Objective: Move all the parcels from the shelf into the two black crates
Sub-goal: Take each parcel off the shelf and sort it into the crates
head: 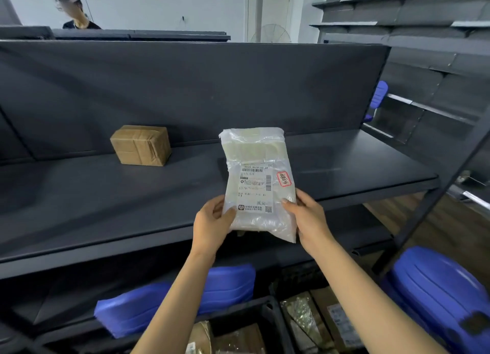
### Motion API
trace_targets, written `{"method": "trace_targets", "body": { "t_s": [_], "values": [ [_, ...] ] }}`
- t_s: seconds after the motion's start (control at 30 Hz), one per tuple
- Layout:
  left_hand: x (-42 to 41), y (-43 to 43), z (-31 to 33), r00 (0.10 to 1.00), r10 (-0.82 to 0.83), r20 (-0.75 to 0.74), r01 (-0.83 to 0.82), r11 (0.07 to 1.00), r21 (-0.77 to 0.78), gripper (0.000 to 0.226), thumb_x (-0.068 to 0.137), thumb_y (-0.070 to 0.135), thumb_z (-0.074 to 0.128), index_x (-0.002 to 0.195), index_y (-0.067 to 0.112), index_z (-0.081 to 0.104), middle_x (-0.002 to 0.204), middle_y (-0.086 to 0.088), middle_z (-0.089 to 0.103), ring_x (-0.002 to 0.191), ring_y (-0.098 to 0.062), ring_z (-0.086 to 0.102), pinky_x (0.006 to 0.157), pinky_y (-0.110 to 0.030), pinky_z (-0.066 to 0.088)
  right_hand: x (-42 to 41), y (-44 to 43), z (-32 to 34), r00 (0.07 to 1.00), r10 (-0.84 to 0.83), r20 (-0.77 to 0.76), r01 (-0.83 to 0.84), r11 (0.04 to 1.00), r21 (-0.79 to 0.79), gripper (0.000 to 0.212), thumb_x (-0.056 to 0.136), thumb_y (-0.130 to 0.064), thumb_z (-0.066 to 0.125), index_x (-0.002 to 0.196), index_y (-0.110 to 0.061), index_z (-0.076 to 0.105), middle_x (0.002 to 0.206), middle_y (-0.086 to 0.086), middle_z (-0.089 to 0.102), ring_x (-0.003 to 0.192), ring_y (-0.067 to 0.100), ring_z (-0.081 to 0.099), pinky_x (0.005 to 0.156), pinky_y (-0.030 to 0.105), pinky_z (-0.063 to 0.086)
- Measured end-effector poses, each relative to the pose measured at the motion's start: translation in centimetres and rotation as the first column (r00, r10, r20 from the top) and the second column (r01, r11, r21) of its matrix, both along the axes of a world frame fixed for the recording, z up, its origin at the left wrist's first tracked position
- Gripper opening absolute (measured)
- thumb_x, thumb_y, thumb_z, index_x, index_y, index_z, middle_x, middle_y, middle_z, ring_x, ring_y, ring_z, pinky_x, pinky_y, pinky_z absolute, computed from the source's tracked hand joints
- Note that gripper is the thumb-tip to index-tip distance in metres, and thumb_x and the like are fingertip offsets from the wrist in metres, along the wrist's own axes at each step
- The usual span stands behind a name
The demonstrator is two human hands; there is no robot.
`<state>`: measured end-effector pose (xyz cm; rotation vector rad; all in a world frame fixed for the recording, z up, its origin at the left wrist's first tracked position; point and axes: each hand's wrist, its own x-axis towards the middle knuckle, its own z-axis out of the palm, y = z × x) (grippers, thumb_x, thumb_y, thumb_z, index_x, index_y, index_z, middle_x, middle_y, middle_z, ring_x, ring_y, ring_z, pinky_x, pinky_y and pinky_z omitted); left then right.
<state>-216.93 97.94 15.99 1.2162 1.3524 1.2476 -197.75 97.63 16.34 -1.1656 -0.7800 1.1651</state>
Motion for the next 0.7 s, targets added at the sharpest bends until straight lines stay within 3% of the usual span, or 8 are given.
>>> {"method": "trace_targets", "body": {
  "t_s": [0.1, 0.2, 0.3, 0.4, 0.47, 0.53, 0.6, 0.7],
  "values": [
    [-1.5, -3.4, -0.1, 0.992, -0.077, 0.098, 0.084, 0.994, -0.069, 0.017, 0.091, 0.015, 0.062, 0.107, 0.02, 0.065, 0.092, 0.007, 0.075, 0.07, -0.004, 0.07, 0.05, -0.015, 0.049, -0.9, -4.0, -0.6, 0.999, 0.032, -0.043, -0.03, 0.999, 0.038, 0.036, 0.088, 0.001, 0.062, 0.113, -0.025, 0.066, 0.105, -0.003, 0.074, 0.095, 0.014, 0.071, 0.073, 0.029, 0.058],
    [-3.0, -6.2, -0.7, 0.993, -0.102, 0.066, 0.11, 0.985, -0.131, 0.008, 0.091, 0.021, 0.063, 0.097, 0.021, 0.069, 0.084, 0.006, 0.076, 0.063, -0.003, 0.069, 0.047, -0.016, 0.047, -2.2, -7.5, -2.0, 0.995, 0.097, -0.033, -0.095, 0.993, 0.065, 0.039, 0.088, 0.001, 0.06, 0.116, -0.025, 0.065, 0.109, -0.001, 0.073, 0.099, 0.016, 0.07, 0.073, 0.027, 0.057],
    [-4.3, -8.7, -2.1, 0.994, -0.107, 0.009, 0.108, 0.986, -0.124, 0.003, 0.089, 0.019, 0.066, 0.09, 0.021, 0.069, 0.08, 0.006, 0.075, 0.066, 0.0, 0.069, 0.051, -0.013, 0.049, -3.2, -10.0, -3.6, 0.99, 0.14, -0.005, -0.14, 0.989, 0.053, 0.04, 0.087, -0.002, 0.063, 0.114, -0.031, 0.066, 0.111, -0.003, 0.072, 0.1, 0.014, 0.069, 0.073, 0.024, 0.057],
    [-5.4, -11.0, -3.5, 0.991, -0.127, 0.043, 0.131, 0.984, -0.123, 0.008, 0.088, 0.015, 0.067, 0.095, 0.019, 0.069, 0.087, 0.003, 0.076, 0.077, -0.008, 0.073, 0.058, -0.017, 0.053, -3.4, -11.3, -3.8, 0.99, 0.137, 0.033, -0.136, 0.991, -0.013, 0.028, 0.078, -0.031, 0.072, 0.106, -0.037, 0.07, 0.11, -0.004, 0.072, 0.1, 0.013, 0.069, 0.079, 0.029, 0.054],
    [-5.5, -12.3, -4.2, 0.991, -0.124, 0.048, 0.13, 0.981, -0.146, 0.01, 0.087, 0.015, 0.068, 0.095, 0.02, 0.07, 0.089, 0.004, 0.076, 0.079, -0.011, 0.073, 0.058, -0.019, 0.054, -3.3, -11.5, -3.6, 0.986, 0.159, 0.058, -0.156, 0.987, -0.045, 0.036, 0.073, -0.046, 0.069, 0.107, -0.034, 0.071, 0.109, -0.005, 0.072, 0.101, 0.013, 0.069, 0.084, 0.032, 0.052],
    [-5.3, -13.5, -4.7, 0.991, -0.122, 0.057, 0.13, 0.979, -0.154, 0.011, 0.087, 0.015, 0.068, 0.097, 0.02, 0.07, 0.091, 0.004, 0.076, 0.083, -0.014, 0.073, 0.065, -0.026, 0.058, -3.2, -11.5, -3.2, 0.982, 0.182, 0.048, -0.179, 0.982, -0.059, 0.038, 0.076, -0.045, 0.067, 0.109, -0.027, 0.07, 0.106, -0.003, 0.073, 0.098, 0.013, 0.07, 0.079, 0.028, 0.054],
    [-4.9, -14.5, -4.9, 0.99, -0.12, 0.069, 0.13, 0.979, -0.159, 0.012, 0.087, 0.014, 0.069, 0.098, 0.019, 0.07, 0.093, 0.002, 0.076, 0.086, -0.016, 0.073, 0.073, -0.032, 0.059, -3.0, -11.6, -2.9, 0.98, 0.189, 0.062, -0.185, 0.98, -0.075, 0.029, 0.081, -0.037, 0.068, 0.106, -0.022, 0.07, 0.1, -0.001, 0.075, 0.091, 0.014, 0.072, 0.068, 0.023, 0.056],
    [-4.2, -15.6, -5.0, 0.993, -0.102, 0.066, 0.111, 0.981, -0.156, 0.012, 0.087, 0.015, 0.069, 0.098, 0.018, 0.07, 0.092, 0.003, 0.077, 0.085, -0.015, 0.073, 0.075, -0.034, 0.06, -2.2, -12.1, -2.9, 0.978, 0.192, 0.085, -0.188, 0.981, -0.053, 0.014, 0.086, -0.025, 0.068, 0.099, -0.022, 0.073, 0.096, 0.002, 0.075, 0.087, 0.018, 0.073, 0.065, 0.023, 0.057]
  ]
}}
